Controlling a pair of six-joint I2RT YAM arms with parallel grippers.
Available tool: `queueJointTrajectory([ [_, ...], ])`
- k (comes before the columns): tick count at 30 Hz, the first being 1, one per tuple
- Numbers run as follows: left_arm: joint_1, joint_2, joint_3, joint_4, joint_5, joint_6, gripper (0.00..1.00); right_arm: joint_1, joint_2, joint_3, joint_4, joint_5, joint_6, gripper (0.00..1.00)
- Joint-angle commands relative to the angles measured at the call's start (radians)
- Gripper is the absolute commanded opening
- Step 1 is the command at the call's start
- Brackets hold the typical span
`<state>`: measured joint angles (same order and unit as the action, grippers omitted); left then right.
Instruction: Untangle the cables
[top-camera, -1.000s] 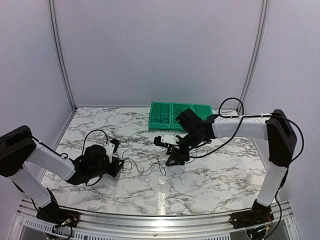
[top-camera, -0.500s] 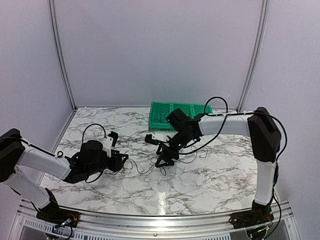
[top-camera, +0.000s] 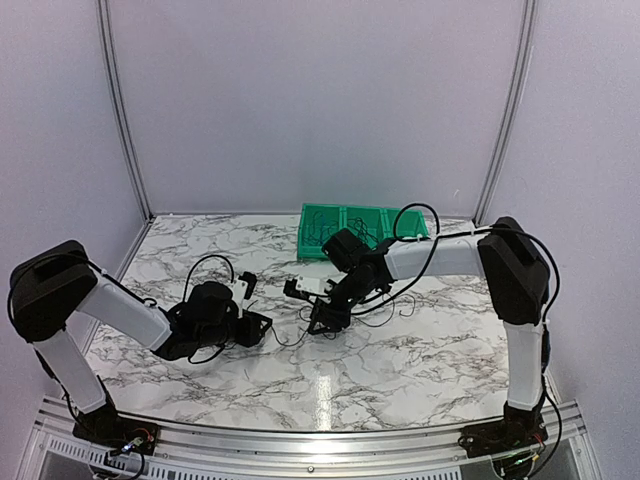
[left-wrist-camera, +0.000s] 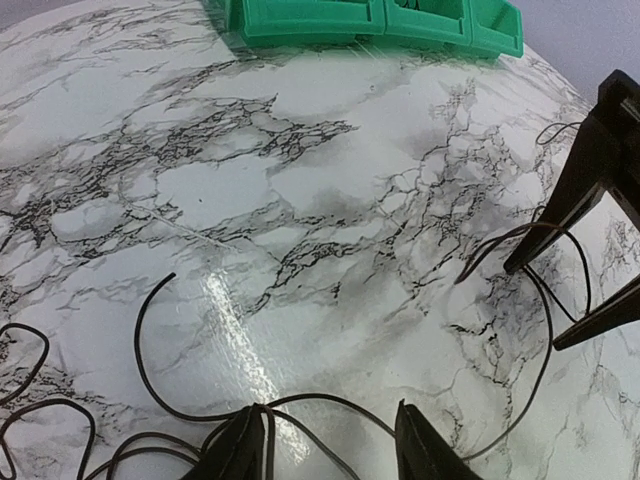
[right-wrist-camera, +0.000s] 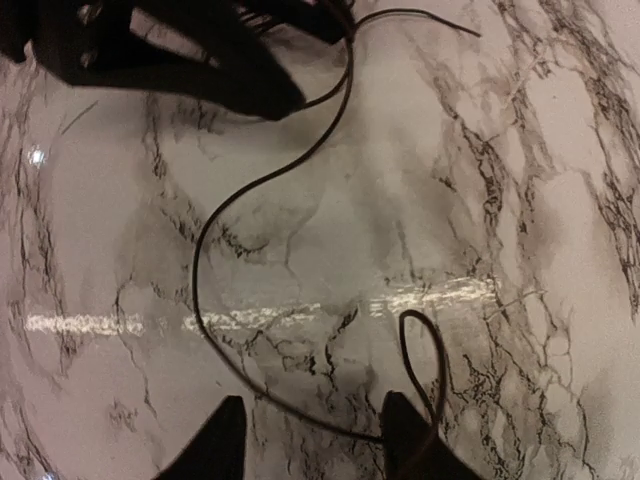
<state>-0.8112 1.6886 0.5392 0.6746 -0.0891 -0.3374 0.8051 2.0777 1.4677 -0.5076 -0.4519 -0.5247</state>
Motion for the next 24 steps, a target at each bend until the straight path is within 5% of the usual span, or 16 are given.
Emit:
queueJointTrajectory([
  [1, -0.003, 0.033, 0.029, -0.001, 0.014, -0.024, 0.47, 0.009, 0.013, -0.006, 0.088, 0.101, 0.029, 0.33],
  [3, -0.003, 0.045, 0.03, -0.003, 0.011, -0.022, 0.47, 0.009, 0.006, -0.017, 0.111, 0.129, 0.04, 0.18],
  [8, 0.0, 0.068, 0.032, -0.003, -0.002, -0.019, 0.47, 0.009, 0.001, -0.015, 0.105, 0.145, 0.026, 0.0],
  [24, 0.029, 0.066, -0.034, -0.01, -0.035, -0.007, 0.47, -0.161, -0.322, 0.073, 0.11, 0.269, 0.038, 0.0],
])
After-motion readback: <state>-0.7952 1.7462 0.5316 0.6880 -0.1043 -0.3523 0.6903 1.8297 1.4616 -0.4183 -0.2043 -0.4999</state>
